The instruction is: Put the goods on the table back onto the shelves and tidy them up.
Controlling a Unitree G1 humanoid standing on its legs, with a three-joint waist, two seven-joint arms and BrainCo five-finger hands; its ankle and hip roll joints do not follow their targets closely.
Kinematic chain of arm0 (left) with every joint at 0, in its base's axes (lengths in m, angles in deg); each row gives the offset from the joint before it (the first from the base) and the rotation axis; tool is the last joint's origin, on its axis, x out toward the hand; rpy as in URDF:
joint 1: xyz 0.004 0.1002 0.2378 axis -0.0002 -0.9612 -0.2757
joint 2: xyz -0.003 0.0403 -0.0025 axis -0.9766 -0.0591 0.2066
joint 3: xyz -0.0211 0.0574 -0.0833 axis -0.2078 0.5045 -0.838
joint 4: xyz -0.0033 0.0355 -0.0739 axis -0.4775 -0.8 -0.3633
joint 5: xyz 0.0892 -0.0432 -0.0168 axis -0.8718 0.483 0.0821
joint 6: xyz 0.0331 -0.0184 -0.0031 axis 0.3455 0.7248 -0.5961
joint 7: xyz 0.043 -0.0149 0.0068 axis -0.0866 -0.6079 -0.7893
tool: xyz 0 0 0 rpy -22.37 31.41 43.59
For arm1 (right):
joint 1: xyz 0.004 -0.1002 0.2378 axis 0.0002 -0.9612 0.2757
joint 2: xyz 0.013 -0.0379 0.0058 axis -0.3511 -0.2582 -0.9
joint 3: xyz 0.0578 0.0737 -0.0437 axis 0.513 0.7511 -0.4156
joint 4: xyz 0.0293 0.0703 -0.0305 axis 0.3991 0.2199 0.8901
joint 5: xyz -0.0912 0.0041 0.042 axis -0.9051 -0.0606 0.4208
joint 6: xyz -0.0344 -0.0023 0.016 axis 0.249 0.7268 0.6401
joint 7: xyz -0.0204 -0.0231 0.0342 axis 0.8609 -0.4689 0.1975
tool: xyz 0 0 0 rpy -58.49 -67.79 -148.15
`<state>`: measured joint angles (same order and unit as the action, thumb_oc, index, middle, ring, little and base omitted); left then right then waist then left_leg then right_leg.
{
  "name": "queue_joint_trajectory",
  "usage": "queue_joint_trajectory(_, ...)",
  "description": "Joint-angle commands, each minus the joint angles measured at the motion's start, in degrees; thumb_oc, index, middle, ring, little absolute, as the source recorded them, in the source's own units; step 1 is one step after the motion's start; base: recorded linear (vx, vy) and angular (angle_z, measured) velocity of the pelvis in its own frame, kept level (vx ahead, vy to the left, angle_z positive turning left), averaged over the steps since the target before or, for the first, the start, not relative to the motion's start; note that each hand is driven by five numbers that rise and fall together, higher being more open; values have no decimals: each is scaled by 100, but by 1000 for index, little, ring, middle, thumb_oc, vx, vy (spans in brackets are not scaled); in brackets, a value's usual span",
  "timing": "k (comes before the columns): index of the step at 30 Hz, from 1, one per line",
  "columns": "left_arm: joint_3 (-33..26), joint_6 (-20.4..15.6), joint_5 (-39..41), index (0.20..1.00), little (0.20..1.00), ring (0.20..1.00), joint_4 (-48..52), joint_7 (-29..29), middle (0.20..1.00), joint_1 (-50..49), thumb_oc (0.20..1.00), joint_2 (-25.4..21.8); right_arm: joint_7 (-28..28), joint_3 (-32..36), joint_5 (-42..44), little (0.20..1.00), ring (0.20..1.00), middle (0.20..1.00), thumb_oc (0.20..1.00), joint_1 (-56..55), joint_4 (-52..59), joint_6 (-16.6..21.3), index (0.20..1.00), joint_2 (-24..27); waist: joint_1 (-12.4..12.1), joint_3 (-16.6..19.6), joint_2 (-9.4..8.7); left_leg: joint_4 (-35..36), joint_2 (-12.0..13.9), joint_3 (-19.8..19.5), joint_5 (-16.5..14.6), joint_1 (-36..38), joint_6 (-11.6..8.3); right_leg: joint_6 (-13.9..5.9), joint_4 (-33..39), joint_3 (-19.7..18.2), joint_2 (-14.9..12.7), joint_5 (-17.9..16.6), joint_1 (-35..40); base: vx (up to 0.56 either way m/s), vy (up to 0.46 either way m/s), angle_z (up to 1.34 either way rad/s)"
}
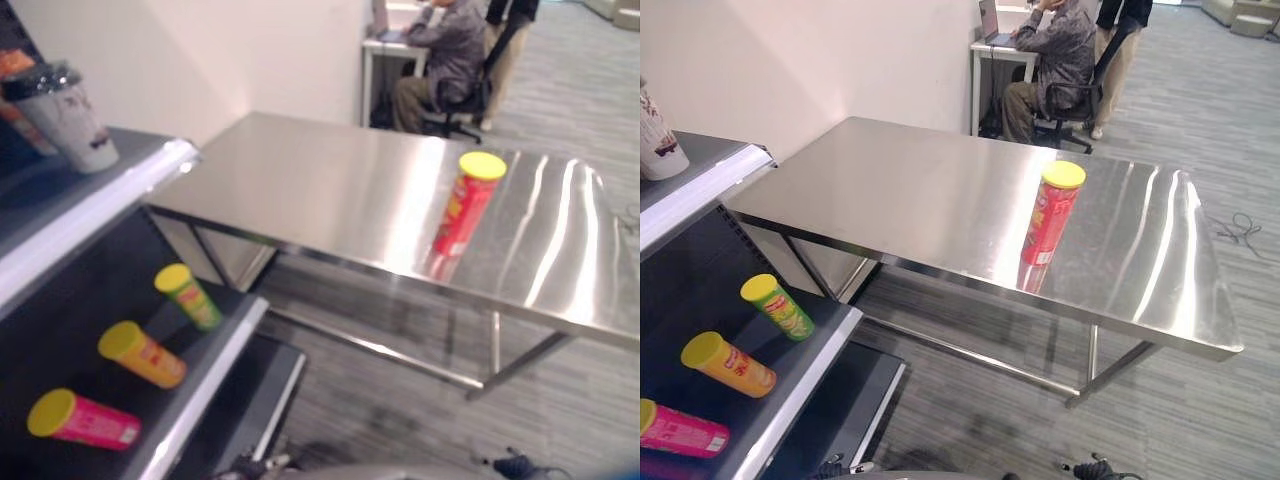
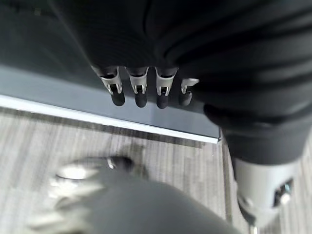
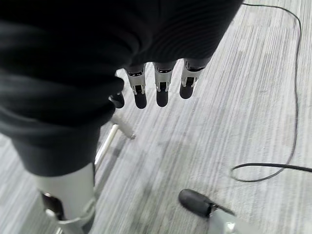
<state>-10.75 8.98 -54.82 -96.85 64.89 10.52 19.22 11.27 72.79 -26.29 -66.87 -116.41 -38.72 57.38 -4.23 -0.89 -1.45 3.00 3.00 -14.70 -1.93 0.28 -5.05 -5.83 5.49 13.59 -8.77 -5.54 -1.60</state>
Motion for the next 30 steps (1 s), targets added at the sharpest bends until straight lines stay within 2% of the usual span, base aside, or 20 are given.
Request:
queue_joint_trajectory(1,-130,-105,-111,1000,1000,1000,-347,-15,1000,287,1000,81,-308,-15,-214,1000,1000,1000,1000,397,375,186,1000,-163,-79,-63,21,200,-197,-11,234,-160,212,-202,-106,-153,185,418,206,34,71,-31)
queue_joint_trajectory(4,-501,-113,74,1000,1000,1000,-448,-10,1000,-36,1000,71,-543,209,-248,1000,1000,1000,1000,183,1670,329,1000,-60,52,21,46,200,-196,242,151,1,237,-244,-86,-366,107,402,266,99,94,-44)
queue_joint_trajectory(5,-501,-113,74,1000,1000,1000,-448,-10,1000,-37,1000,71,-543,209,-248,1000,1000,1000,1000,182,1670,329,1000,-60,51,21,46,200,-196,243,151,2,237,-244,-86,-368,107,402,266,43,45,-55)
queue_joint_trajectory(6,-632,-154,191,1000,1000,1000,-371,-37,1000,-98,1000,67,-720,478,-232,1000,1000,1000,1000,14,2355,420,1000,54,124,14,71,200,-187,306,115,45,253,-268,-72,-441,75,383,257,32,31,-46)
queue_joint_trajectory(12,-630,-190,130,1000,1000,1000,-317,-3,1000,-131,1000,123,-956,1199,-87,1000,1000,1000,1000,-563,3614,634,1000,191,284,75,117,200,-101,487,13,147,252,-297,-49,-668,74,413,221,56,0,-24)
queue_joint_trajectory(13,-559,-221,49,1000,1000,1000,-222,38,1000,-60,1000,124,-738,1281,125,1000,1000,1000,1000,-764,4276,826,1000,250,368,68,116,200,-58,540,-4,184,241,-297,-49,-723,85,414,202,34,-18,-19)
queue_joint_trajectory(14,-555,-220,49,1000,1000,1000,-221,38,1000,-64,1000,124,-735,1285,125,1000,1000,1000,1000,-776,4289,819,1000,251,361,69,117,200,-56,544,-6,188,240,-296,-49,-727,87,414,204,51,-53,-25)
queue_joint_trajectory(15,-469,-259,-118,1000,1000,1000,-107,125,1000,13,1000,77,-169,1167,299,1000,1000,1000,1000,-1042,5160,990,1000,487,421,66,92,200,-7,586,-20,217,220,-294,-49,-778,105,422,184,26,-55,-19)
queue_joint_trajectory(19,-215,-356,-542,1000,1000,1000,17,424,1000,58,1000,-70,1261,1182,1381,1000,1000,1000,1000,-1544,6891,1306,1000,1348,507,108,25,200,97,655,-36,267,148,-308,-49,-825,142,445,168,28,-53,-19)
queue_joint_trajectory(20,-214,-356,-542,1000,1000,1000,17,424,1000,57,1000,-69,1261,1183,1382,1000,1000,1000,1000,-1545,6892,1306,1000,1348,506,108,25,200,98,655,-36,267,147,-308,-49,-825,143,445,168,45,-39,-17)
queue_joint_trajectory(21,-193,-438,-704,1000,1000,1000,27,598,1000,35,1000,-145,1861,1491,1945,1000,1000,1000,1000,-1867,7623,1383,1000,1850,555,147,8,200,128,667,-48,288,117,-324,-49,-818,160,462,171,50,-22,-1)
queue_joint_trajectory(26,-389,-548,-656,1000,1000,1000,96,775,1000,-169,1000,-172,2272,2305,2468,1000,1000,1000,1000,-1955,8446,1493,1000,2507,543,218,7,200,191,650,-66,323,67,-338,-49,-786,173,483,207,20,-8,1)
queue_joint_trajectory(30,-407,-557,-670,1000,1000,1000,73,779,1000,-229,1000,-132,2015,2713,2589,1000,1000,1000,1000,-1702,8567,1637,1000,2434,506,255,18,200,198,617,-86,335,60,-341,-49,-750,176,497,253,9,7,3)
